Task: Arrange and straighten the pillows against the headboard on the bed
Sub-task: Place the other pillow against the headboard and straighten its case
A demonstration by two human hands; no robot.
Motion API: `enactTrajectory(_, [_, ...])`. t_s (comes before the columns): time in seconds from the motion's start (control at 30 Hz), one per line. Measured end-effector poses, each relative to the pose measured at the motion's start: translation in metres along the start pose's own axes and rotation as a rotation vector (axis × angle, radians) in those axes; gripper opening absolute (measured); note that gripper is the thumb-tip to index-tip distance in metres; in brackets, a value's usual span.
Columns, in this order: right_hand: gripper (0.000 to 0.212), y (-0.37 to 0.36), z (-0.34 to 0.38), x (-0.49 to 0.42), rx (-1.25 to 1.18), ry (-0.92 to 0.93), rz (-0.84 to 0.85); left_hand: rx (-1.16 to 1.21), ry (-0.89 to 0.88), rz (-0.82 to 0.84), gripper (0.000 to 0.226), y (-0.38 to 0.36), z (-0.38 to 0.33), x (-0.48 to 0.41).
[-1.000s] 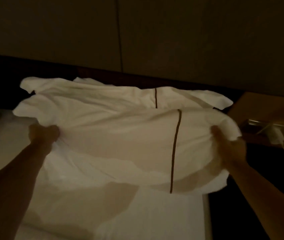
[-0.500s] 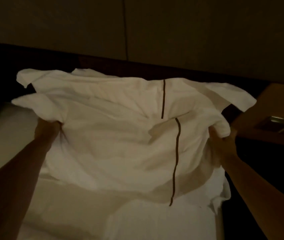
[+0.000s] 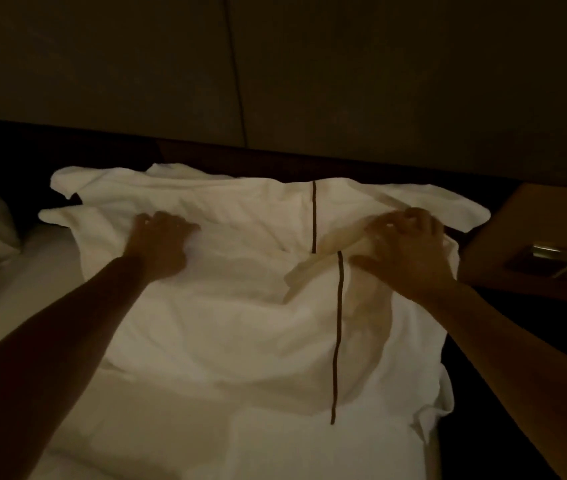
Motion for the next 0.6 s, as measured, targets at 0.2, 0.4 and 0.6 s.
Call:
enactTrajectory(0.2, [0.059,0.006,-0.028,-0.030,0.364,-0.086,0.538,-0.131,0.142,0.123,0.047,0.000,0.031,-0.008])
enactTrajectory(0.4, [0.031,0.040,-0.073,-0.040,0.305,-0.071,0.136,0.137,0.367,-0.266,0.027,0.033,0.067,-0.015])
enactTrajectory(0.6, [0.049,0.025,-0.061,-0.030,0.065,-0.017,0.144,0.374,0.331,-0.054,0.025,0.028,0.072,-0.023])
Point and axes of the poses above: each hand's wrist, its own x-axis away from the middle knuckle, its own y-axis out of the back of the hand, z = x × y, the point moved 2 cm from there along -x, towards the middle knuckle, and after that the axes turned 4 degrees about -x, right-handed, at the moved point
